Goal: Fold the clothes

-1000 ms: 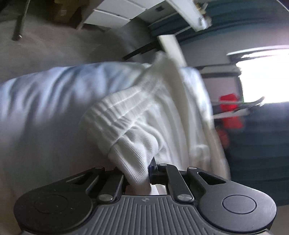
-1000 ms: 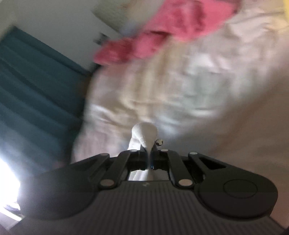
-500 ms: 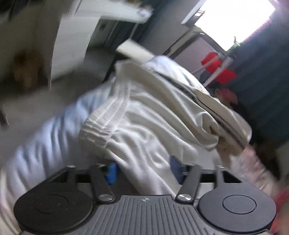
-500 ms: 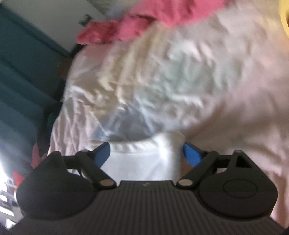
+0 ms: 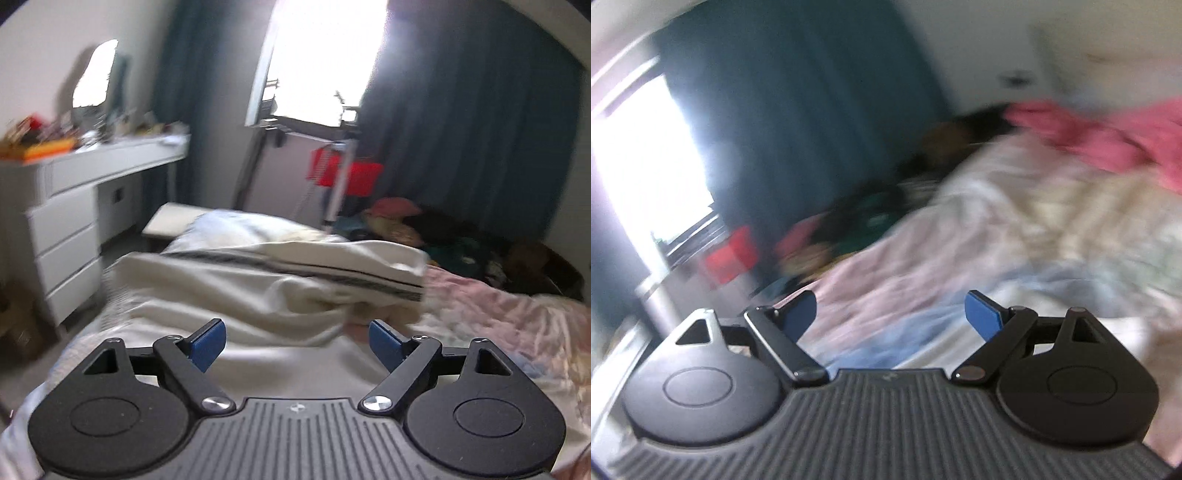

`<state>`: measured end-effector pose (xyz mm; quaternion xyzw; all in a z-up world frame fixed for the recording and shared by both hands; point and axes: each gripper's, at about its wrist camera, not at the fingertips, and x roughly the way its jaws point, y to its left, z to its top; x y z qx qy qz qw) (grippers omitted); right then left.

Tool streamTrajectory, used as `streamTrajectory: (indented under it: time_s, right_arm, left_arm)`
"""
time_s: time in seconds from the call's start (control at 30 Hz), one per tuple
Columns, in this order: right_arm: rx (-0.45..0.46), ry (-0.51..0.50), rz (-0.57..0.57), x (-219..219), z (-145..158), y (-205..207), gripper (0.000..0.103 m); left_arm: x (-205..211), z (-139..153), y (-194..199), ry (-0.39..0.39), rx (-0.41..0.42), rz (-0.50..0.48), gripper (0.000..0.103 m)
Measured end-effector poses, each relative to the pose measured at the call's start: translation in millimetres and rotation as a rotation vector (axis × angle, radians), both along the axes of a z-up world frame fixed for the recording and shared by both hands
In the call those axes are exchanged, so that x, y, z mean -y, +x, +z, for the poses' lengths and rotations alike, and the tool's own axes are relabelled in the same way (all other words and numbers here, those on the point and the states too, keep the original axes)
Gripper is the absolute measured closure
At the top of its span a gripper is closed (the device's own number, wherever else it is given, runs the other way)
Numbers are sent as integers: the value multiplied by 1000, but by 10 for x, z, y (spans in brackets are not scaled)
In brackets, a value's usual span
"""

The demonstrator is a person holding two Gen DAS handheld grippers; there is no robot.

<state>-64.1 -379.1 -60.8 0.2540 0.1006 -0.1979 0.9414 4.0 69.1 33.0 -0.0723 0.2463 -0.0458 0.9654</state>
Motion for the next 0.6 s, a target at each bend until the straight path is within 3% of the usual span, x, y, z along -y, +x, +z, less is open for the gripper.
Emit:
streamTrajectory:
  time_s: [0.13, 0.3, 0.47, 0.6]
  right_arm:
    - [2, -82, 174, -494, 23, 95, 14]
    - [-14, -101, 243, -844, -64, 139, 14]
    - [-40, -152, 286, -1123, -140, 197, 14]
    - [-61, -145, 301, -1178, -201, 282, 14]
  left_arm:
    - [529, -136, 148, 36, -2, -79, 17]
    - [921, -524, 259, 62, -3, -130, 17]
    - [983, -957, 365, 78, -57, -133, 17]
    - [945, -1026, 432, 85, -76, -121, 16]
